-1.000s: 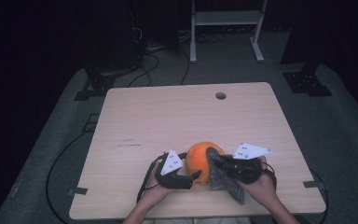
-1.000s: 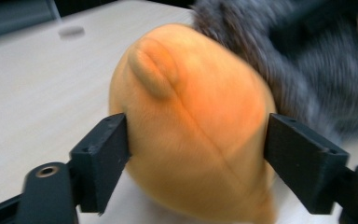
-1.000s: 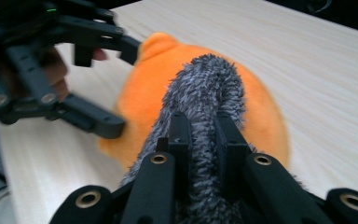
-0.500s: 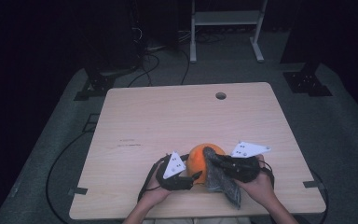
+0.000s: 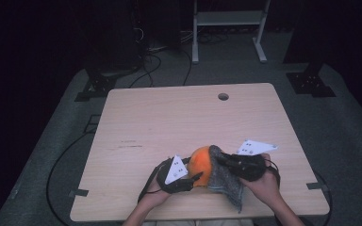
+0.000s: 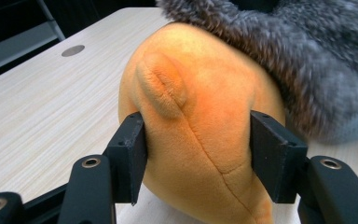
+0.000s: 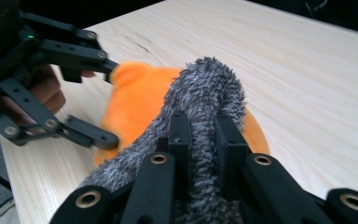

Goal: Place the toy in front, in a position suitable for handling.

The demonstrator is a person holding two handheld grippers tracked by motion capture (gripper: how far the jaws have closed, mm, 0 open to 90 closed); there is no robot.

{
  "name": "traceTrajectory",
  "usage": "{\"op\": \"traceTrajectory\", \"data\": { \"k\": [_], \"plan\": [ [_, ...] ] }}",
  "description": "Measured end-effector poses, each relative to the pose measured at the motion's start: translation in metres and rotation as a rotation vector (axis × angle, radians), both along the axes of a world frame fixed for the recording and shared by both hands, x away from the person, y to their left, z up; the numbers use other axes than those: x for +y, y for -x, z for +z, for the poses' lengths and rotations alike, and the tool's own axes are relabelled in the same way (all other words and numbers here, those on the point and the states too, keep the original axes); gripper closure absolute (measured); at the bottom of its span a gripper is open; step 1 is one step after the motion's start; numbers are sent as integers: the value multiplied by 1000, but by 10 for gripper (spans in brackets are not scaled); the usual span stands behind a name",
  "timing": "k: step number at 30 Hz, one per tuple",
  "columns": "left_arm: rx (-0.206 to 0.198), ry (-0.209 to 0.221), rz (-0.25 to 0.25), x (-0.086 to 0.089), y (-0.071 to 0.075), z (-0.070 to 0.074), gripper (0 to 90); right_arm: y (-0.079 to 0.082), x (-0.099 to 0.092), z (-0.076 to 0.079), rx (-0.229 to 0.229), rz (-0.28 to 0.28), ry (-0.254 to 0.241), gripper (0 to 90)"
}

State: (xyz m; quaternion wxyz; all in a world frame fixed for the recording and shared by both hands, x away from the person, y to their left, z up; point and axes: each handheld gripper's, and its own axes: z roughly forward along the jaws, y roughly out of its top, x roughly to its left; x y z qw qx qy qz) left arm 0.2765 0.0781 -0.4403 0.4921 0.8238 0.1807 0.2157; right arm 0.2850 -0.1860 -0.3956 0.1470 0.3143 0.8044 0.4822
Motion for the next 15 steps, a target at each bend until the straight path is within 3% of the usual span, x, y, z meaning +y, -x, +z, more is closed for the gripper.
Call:
{"op": "traceTrajectory", "data": {
  "k": [2, 3, 4, 5, 7, 8, 9, 10, 15],
  "plan": [
    [47, 28, 9, -1, -2, 2, 329, 1, -1, -2, 21, -4, -13, 788],
    [47, 28, 9, -1, -2, 2, 271, 1, -1, -2, 21, -4, -13, 788],
    [121, 102, 28, 1, -7, 4, 235, 7, 9, -3, -4, 19, 13, 788],
    [148, 128, 37, 2, -8, 5, 230, 10, 13, -3, -10, 32, 19, 786],
    [149, 130, 40, 3, -9, 5, 250, 13, 19, -3, -14, 50, 21, 784],
    [124, 111, 45, 5, -7, 5, 250, 16, 24, -3, -22, 69, 28, 784],
    [105, 99, 50, 7, -7, 4, 314, 18, 28, -3, -35, 79, 41, 784],
    [98, 95, 54, 8, -6, 4, 379, 18, 27, -2, -39, 71, 43, 786],
    [93, 84, 42, 12, -9, 2, 406, 5, 5, -6, 10, 22, 13, 784]
  ]
}}
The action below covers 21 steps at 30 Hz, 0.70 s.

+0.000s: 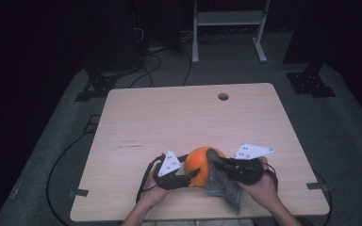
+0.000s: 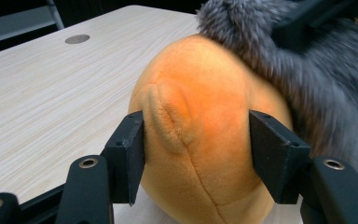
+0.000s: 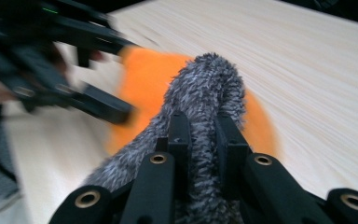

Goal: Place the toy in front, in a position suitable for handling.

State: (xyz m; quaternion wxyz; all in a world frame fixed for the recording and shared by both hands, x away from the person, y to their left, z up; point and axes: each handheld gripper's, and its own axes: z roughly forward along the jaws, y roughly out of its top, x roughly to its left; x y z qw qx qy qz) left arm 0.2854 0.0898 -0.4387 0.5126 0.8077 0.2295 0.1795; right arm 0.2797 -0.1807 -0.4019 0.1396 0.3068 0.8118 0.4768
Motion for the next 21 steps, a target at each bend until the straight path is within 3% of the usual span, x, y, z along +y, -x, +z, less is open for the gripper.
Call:
{"op": "traceTrajectory", "data": {
  "k": [1, 5, 7, 10, 12, 13, 17, 21],
  "plan": [
    [-3, -2, -2, 1, -1, -1, 408, -6, -14, -4, 29, -41, 13, 784],
    [6, 1, 0, 3, -1, -2, 410, -10, -25, -9, 47, -78, 32, 786],
    [9, -9, 8, 4, -1, -4, 412, -9, -25, -7, 65, -66, -9, 787],
    [5, -12, 9, 4, -1, -4, 412, -3, -15, 0, 48, -13, -43, 786],
    [11, -16, 3, 9, -3, -5, 412, -1, -10, -1, 34, -3, -19, 786],
    [11, -16, 3, 9, -3, -5, 411, -1, -10, -1, 34, -3, -19, 786],
    [26, -7, 8, 13, -3, -7, 409, -12, -24, -10, 103, -54, -23, 786],
    [28, -9, 12, 13, -4, -9, 407, -10, -25, -8, 98, -61, -27, 787]
  ]
}}
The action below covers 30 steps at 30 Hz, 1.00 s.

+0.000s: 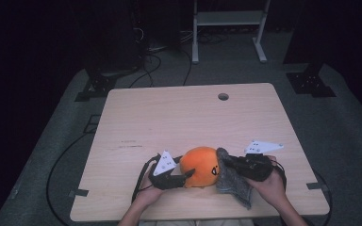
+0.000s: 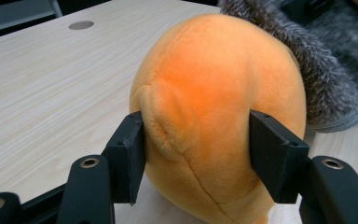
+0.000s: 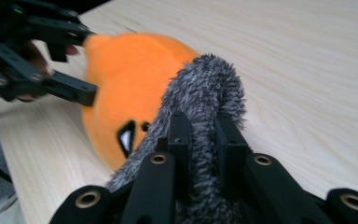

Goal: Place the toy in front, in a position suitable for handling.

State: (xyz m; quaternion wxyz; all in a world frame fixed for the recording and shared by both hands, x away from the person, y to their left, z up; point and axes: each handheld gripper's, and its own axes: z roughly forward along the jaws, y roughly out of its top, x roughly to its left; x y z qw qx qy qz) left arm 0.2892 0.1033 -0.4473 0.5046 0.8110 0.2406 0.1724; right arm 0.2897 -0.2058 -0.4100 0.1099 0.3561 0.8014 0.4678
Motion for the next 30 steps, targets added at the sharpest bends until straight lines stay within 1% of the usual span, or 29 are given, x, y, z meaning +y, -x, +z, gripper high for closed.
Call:
{"op": "traceTrajectory", "data": {
  "k": [1, 2, 4, 6, 7, 8, 10, 12, 14, 15, 16, 17, 19, 21, 22, 23, 24, 26, 28, 29, 30],
  "plan": [
    [1, 0, 2, 1, -1, -1, 406, 4, 6, 4, -28, 16, 3, 787],
    [10, 4, 2, 3, -1, -1, 405, 4, 7, 4, -34, 22, 9, 787],
    [12, 8, 0, 4, -2, -2, 403, 2, 8, 2, -24, 27, 14, 787],
    [8, 5, -3, 4, -2, -2, 400, 0, 4, -1, -5, 18, 16, 787],
    [8, 5, -3, 4, -2, -2, 399, 0, 4, -1, -5, 18, 16, 787],
    [13, 11, -3, 5, -2, -3, 399, -3, 0, -4, 15, -2, 33, 786],
    [18, 14, -2, 6, -3, -4, 399, -4, -2, -4, 28, -9, 30, 787],
    [22, 19, 8, 5, -3, -4, 398, -2, 0, -1, 17, -2, 12, 787],
    [21, 16, 19, 4, -4, -5, 398, 3, 6, 5, -9, 31, 0, 786],
    [21, 16, 19, 4, -4, -5, 398, 3, 6, 5, -9, 31, 0, 786],
    [21, 13, 17, 5, -5, -5, 398, 5, 9, 6, -20, 40, 9, 786],
    [22, 14, 15, 5, -5, -5, 394, 5, 11, 4, -23, 46, 29, 786],
    [24, 15, 15, 7, -5, -4, 393, 2, 7, 0, 9, 30, 33, 786],
    [23, 19, 15, 6, -5, -5, 393, -3, 1, -5, 46, 6, 52, 785],
    [23, 19, 15, 6, -5, -5, 393, -3, 1, -5, 46, 6, 52, 785],
    [22, 20, 15, 5, -5, -5, 394, -3, -2, -9, 74, -10, 67, 786],
    [20, 19, 15, 5, -5, -5, 395, -3, -3, -9, 82, -8, 49, 786],
    [11, 17, 10, 3, -4, -5, 399, -1, -3, -2, 57, 1, 11, 786],
    [0, 11, 8, 2, -2, -4, 400, 1, 0, 5, 27, 24, -29, 786],
    [-1, 7, 7, 2, -2, -4, 400, 2, 3, 7, 19, 32, -31, 785],
    [0, 7, 7, 2, -2, -4, 400, 1, 6, 7, 20, 37, -20, 785]
  ]
}}
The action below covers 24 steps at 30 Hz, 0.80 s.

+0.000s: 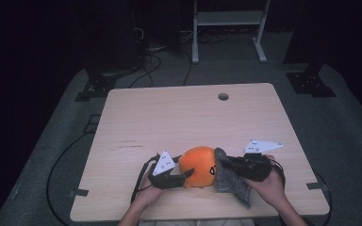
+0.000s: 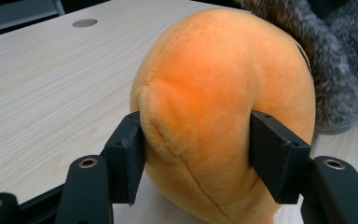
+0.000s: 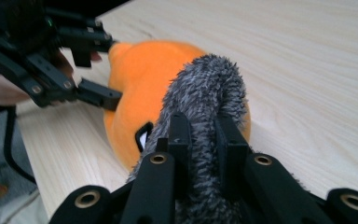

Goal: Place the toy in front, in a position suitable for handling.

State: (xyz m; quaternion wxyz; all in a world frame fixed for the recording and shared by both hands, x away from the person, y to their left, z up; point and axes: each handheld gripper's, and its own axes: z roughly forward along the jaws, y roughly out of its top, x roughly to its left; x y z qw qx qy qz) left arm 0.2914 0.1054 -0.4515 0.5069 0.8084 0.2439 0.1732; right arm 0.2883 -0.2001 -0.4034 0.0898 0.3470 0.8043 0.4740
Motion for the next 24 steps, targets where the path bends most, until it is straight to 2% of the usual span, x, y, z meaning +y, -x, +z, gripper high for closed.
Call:
{"op": "traceTrajectory", "data": {
  "k": [2, 3, 5, 6, 7, 8, 10, 11, 12, 13, 14, 17, 18, 20, 22, 23, 24],
  "plan": [
    [1, -2, -2, 1, 0, 0, 397, -1, 1, -2, 5, 3, 13, 784],
    [0, -2, -9, 1, 0, 0, 396, -3, -1, -8, 52, -2, 20, 782],
    [1, -2, -7, 1, 0, 0, 396, -4, -3, -10, 66, -6, 28, 781],
    [5, 4, -5, 1, 0, 0, 395, -4, -8, -14, 90, -27, 84, 781],
    [5, 4, -5, 1, 0, 0, 395, -4, -8, -14, 90, -27, 84, 781],
    [6, 2, -3, 1, -1, 0, 393, -5, -12, -15, 103, -23, 58, 782],
    [3, 11, -6, 1, -1, 0, 390, -3, -12, -9, 72, 4, 12, 781],
    [3, 11, -6, 1, -1, 0, 390, -3, -12, -9, 72, 4, 12, 781],
    [-11, 7, -11, -1, 0, 0, 390, -2, -7, 1, 23, 29, -54, 780],
    [-11, 7, -11, -1, 0, 0, 390, -2, -7, 1, 23, 29, -54, 780],
    [-16, 1, -10, -2, 1, 0, 390, -2, -2, 4, -15, 36, -78, 778],
    [-16, -1, -15, -1, 1, 0, 390, -4, 0, 1, -16, 33, -65, 777],
    [-19, 1, -22, -1, 2, 1, 390, -9, -2, -6, 6, 9, -42, 777],
    [-35, -5, -27, -3, 3, 2, 390, -13, -9, -10, 32, -18, -47, 779],
    [-51, -16, -36, -6, 5, 3, 390, -12, -11, -7, 23, -27, -58, 779],
    [-51, -16, -36, -6, 5, 3, 390, -10, -9, -5, 13, -19, -69, 779],
    [-70, -23, -40, -10, 7, 3, 390, -7, -5, -2, -3, -2, -74, 778]
  ]
}}
